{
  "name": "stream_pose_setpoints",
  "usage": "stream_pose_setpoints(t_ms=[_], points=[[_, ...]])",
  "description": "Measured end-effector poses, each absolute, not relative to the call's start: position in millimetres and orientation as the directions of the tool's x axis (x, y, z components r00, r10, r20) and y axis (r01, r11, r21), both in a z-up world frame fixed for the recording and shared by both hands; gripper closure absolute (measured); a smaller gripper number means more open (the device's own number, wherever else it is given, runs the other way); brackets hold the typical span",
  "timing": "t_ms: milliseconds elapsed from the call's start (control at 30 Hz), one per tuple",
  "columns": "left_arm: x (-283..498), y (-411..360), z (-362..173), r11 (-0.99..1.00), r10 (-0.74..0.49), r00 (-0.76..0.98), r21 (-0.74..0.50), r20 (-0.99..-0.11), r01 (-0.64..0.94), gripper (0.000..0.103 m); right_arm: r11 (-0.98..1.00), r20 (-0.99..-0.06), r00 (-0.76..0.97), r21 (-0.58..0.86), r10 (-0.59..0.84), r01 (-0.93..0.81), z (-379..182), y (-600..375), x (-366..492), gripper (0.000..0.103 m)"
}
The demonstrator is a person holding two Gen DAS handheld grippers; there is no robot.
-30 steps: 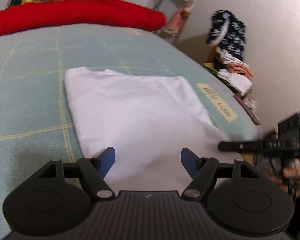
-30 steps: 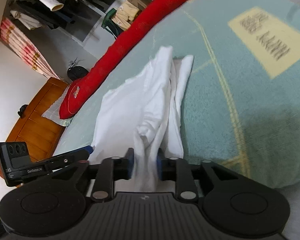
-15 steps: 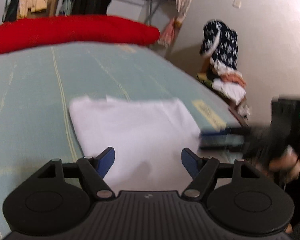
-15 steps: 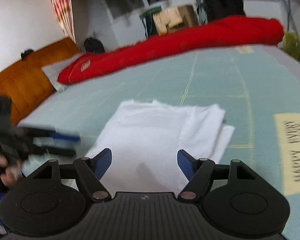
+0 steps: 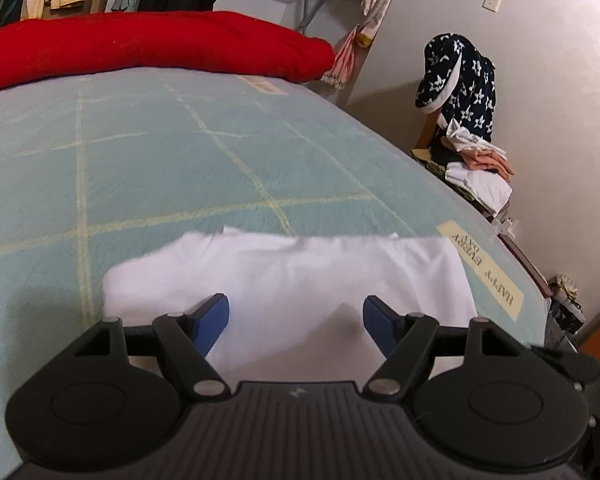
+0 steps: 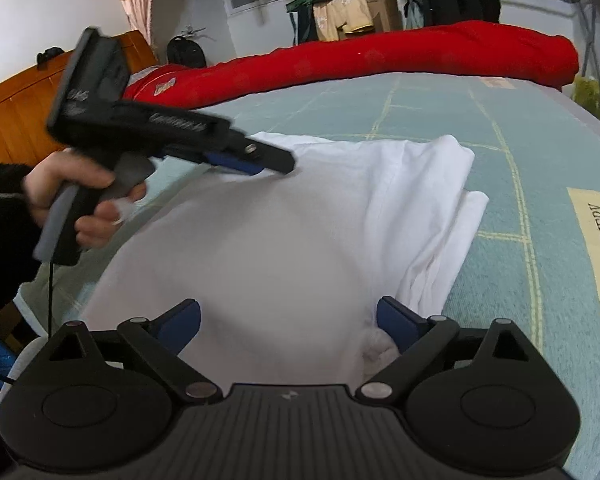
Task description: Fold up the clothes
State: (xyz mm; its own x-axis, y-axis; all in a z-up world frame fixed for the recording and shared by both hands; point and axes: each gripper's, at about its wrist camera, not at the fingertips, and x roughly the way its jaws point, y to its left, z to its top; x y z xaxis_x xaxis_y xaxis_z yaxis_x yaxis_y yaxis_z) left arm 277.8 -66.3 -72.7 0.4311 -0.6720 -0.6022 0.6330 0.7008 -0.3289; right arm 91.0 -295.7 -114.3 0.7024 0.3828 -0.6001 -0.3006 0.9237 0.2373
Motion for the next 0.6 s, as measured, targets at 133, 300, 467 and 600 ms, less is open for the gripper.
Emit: stream_pose_setpoints(t_ms=[133,300,467,600], points=[[287.9,-80.8,-73.4,0.687,-0.681,0.415,-0.330,-0.604,0.647,0.029,0.926,-0.606,0.701,0.219,0.376,-0.308,-114.3,-287.5,92.6,0.000],[285.3,-87.2,-65.9,0.672,-0.700,0.409,-0.346,-0.586,0.655,0.029,0.933,-0.591,0.721,0.227,0.361,-0.281,-114.2,-285.5,83.9,0.000],[265.8,-72.4,-47.1,0.676,-0.705,0.451,-0.326,-0.548,0.661,0.028,0.908,-0.553,0.727,0.337,0.406,-0.251,-94.5,-306.6,77.5,0.002],[250.3,-54.8,-38.6,0.721,-0.665,0.518,-0.283,-0.538,0.632,0.028,0.894,-0.491,0.773,0.395,0.401,-0.213,-73.6,-339.5,92.3,0.012]])
